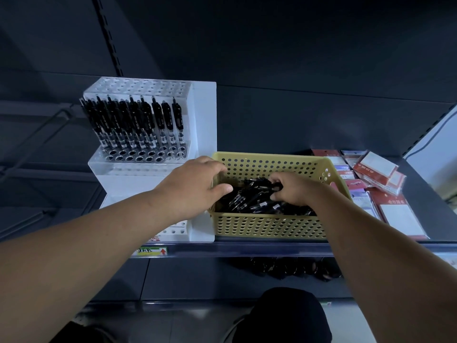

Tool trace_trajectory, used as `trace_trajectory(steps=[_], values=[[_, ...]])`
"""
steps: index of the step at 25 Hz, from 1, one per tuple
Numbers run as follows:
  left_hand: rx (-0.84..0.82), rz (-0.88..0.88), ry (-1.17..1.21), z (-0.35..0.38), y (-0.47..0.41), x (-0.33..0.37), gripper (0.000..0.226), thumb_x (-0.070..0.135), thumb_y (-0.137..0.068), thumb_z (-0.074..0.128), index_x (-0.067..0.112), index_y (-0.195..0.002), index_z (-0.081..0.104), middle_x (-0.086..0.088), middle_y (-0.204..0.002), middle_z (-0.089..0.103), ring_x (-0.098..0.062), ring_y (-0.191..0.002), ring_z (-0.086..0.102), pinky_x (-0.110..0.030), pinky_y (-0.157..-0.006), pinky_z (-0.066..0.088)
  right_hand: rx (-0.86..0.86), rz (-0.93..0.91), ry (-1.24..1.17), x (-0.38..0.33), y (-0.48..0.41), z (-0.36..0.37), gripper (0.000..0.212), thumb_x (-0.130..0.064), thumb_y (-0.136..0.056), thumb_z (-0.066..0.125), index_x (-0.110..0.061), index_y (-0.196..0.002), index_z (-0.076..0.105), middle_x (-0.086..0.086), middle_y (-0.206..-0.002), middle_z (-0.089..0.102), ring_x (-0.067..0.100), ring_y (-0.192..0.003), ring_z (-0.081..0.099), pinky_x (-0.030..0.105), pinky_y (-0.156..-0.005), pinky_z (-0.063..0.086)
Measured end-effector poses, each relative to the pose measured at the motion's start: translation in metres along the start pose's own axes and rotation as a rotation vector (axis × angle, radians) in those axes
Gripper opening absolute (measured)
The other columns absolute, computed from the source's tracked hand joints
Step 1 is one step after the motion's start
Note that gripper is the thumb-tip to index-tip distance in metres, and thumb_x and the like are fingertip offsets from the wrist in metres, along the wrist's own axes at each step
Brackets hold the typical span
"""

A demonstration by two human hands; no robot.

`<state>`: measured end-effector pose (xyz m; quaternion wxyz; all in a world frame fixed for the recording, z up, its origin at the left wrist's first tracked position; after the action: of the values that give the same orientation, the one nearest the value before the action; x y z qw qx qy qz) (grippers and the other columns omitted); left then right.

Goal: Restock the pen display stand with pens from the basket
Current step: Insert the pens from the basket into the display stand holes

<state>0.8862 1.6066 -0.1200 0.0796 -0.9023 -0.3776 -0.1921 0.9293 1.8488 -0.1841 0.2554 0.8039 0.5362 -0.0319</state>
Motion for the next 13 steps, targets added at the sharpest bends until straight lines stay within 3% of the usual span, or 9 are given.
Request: trace_trajectory(steps=[3,5,8,13], values=[[0.011,-0.004,0.035,-0.004,0.002,0.003,0.047,0.045,-0.093,0.051,0.024,-0.134,0.048,0.004,-0.136,0.048,-0.013,-0.121,0.046,-0.03,-0.101,0.037,0.176,-0.085,-0.309,-0.009,0.007,-0.013,0.039,-0.021,-0.094,0.061,-0.017,-0.133,0.053,0.01,-0.127,0.06,0.026,-0.11,0.058,0.039,-0.092,0.045],[0.017,-0.017,0.074,-0.005,0.004,0.007,0.048,0.044,-0.094,0.05,0.023,-0.137,0.046,0.004,-0.137,0.048,-0.013,-0.122,0.047,-0.027,-0.099,0.035,0.291,-0.116,-0.508,-0.016,0.012,-0.025,0.018,-0.025,-0.096,0.057,-0.018,-0.113,0.059,0.011,-0.111,0.065,0.025,-0.1,0.061,0.04,-0.083,0.049],[0.026,-0.041,0.172,-0.008,0.008,0.014,0.05,0.042,-0.094,0.05,0.023,-0.14,0.043,0.004,-0.142,0.045,-0.013,-0.126,0.045,-0.022,-0.097,0.031,0.443,-0.1,-0.918,-0.029,0.023,-0.044,0.007,-0.026,-0.097,0.055,-0.02,-0.096,0.058,0.006,-0.099,0.069,0.026,-0.101,0.065,0.047,-0.089,0.053],[0.052,-0.061,0.402,-0.013,0.02,0.024,0.049,0.046,-0.092,0.052,0.024,-0.136,0.047,0.008,-0.138,0.049,-0.01,-0.124,0.047,-0.024,-0.099,0.035,0.362,-0.102,-1.494,-0.069,0.062,-0.052,0.013,-0.019,-0.099,0.055,-0.009,-0.107,0.055,0.008,-0.089,0.075,0.027,-0.093,0.073,0.049,-0.083,0.058]])
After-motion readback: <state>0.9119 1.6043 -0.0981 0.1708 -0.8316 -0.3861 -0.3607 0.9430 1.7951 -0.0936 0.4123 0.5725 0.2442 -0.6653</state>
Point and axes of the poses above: each hand's wrist, its own y-axis away from the middle knuckle, its own z-axis out of the palm, x = y × z, the point moved 2 cm from there along -y, towards the middle knuckle
